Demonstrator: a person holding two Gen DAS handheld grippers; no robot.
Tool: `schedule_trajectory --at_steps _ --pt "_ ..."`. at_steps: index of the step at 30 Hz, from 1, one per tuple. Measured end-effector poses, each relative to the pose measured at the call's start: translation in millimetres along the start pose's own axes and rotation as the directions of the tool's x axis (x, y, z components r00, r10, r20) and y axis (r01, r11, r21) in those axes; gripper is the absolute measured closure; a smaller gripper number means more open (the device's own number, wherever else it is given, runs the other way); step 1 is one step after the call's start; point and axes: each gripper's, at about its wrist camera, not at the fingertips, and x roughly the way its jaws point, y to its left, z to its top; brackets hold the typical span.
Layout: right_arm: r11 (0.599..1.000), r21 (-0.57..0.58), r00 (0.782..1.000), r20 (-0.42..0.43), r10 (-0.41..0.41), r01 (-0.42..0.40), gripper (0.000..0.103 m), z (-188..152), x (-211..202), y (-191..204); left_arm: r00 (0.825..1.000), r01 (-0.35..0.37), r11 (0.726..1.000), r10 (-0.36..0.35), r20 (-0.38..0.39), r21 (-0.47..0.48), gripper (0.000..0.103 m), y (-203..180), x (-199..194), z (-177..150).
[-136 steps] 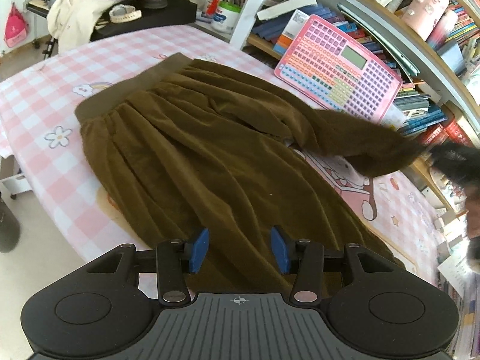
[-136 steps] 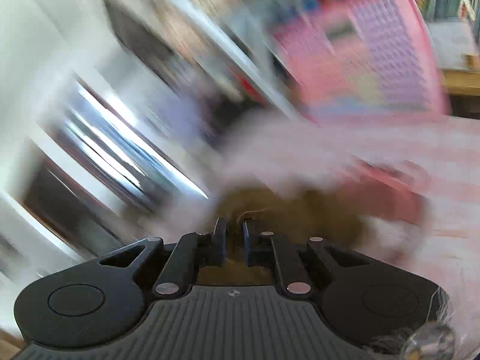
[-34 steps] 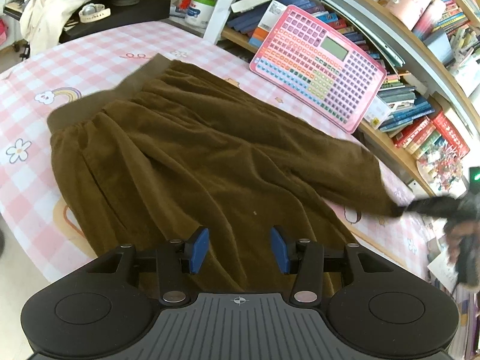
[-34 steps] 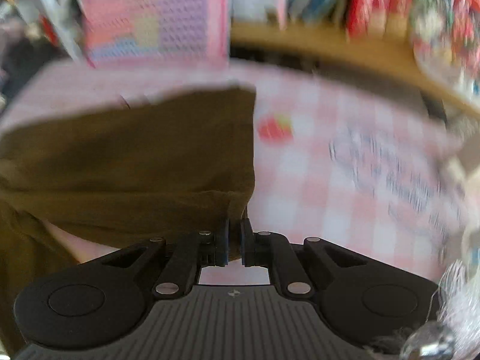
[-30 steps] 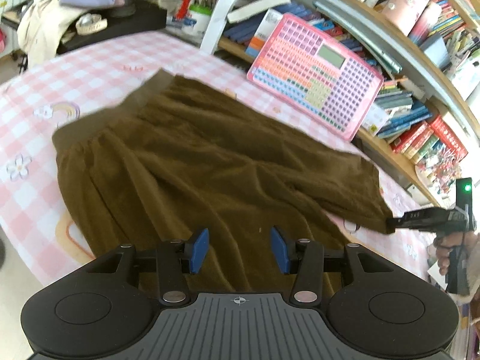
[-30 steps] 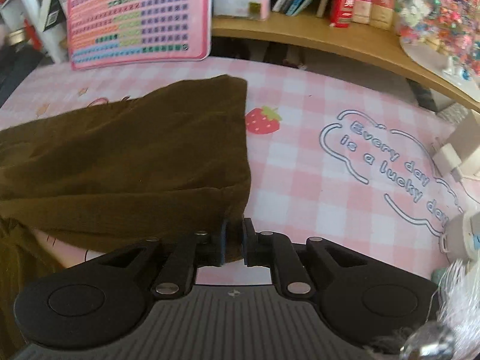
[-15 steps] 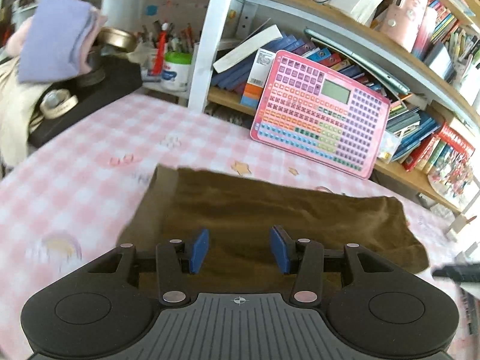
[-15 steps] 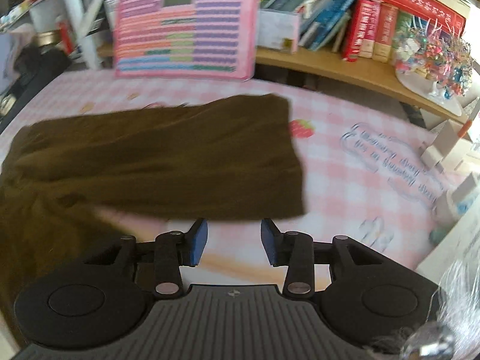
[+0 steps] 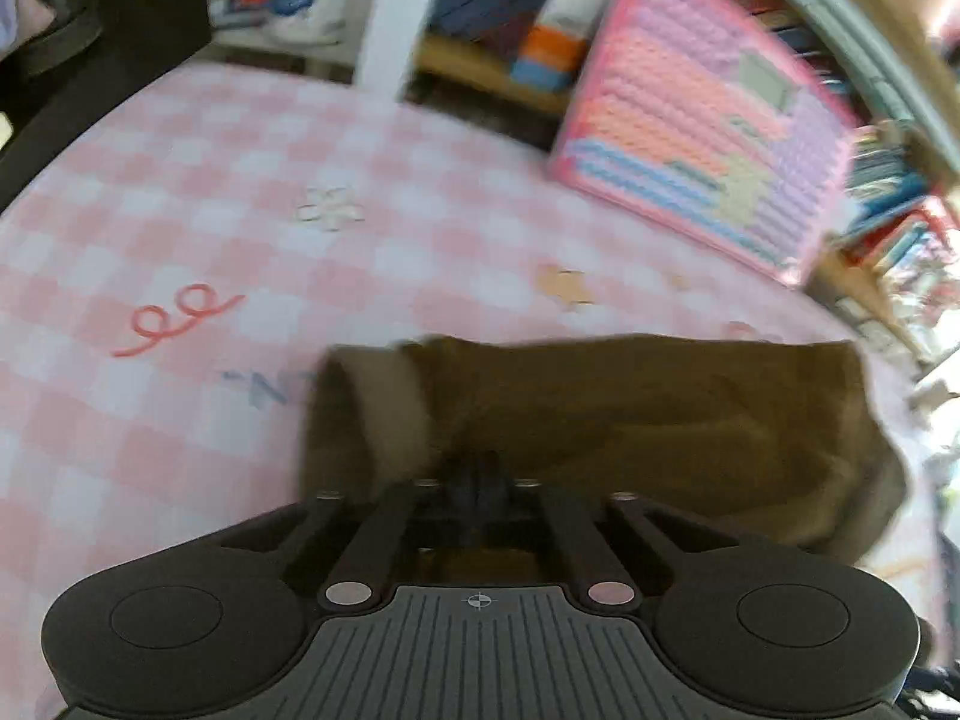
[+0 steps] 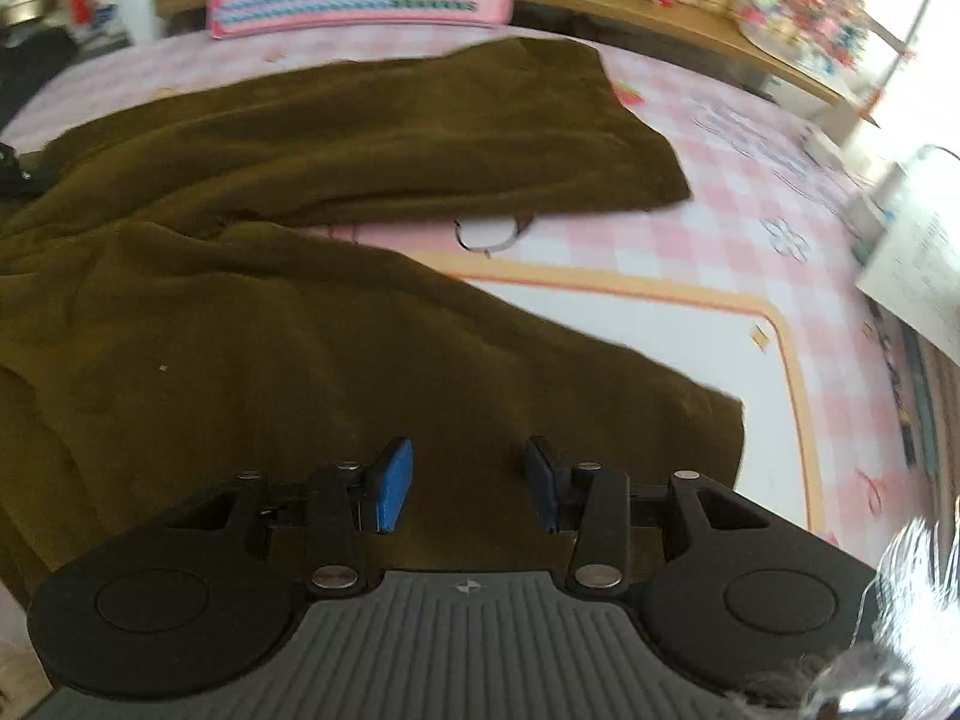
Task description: Fold clothes
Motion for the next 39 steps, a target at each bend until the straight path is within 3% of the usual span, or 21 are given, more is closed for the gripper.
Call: schedule_trajectory --at_steps 2,4,7,13,19,25,39 --pt "0.999 0.024 1.000 0.002 -0.028 0.028 0.063 -4 0 1 0.999 -0.033 0.997 0.035 0.032 -0.068 0.101 16 3 14" --pt "0.998 0.051 0.999 0.012 -0.045 0.045 0.060 -8 0 1 0.996 -0.067 0.995 0.072 0.058 -0.077 0.101 25 7 25" --pt "0.996 0.074 0.998 0.021 -0.053 0.051 0.059 -10 0 3 0.997 -0.057 0.998 0.058 0.048 -0.028 0.101 26 8 34" --pt "0.988 0.144 0.998 0.037 -0.053 0.047 0.060 -7 -11 -3 0.996 0.040 0.999 -0.041 0.073 0.018 0.101 28 -26 24" --pt "0.963 0.242 0.986 0.082 -0.145 0.121 0.061 5 -19 -33 0.983 0.185 0.982 -0.184 -0.017 0.042 0.101 31 -51 -26" --pt "0.953 0.262 0.988 -0.010 -0.155 0.152 0.078 9 4 -52 0.993 0.113 0.993 -0.113 -0.017 -0.038 0.100 52 -52 -54" --pt "0.964 0.194 0.980 0.047 -0.194 0.182 0.077 47 32 -57 0.992 0.120 0.993 -0.120 0.025 -0.008 0.100 46 -82 -67"
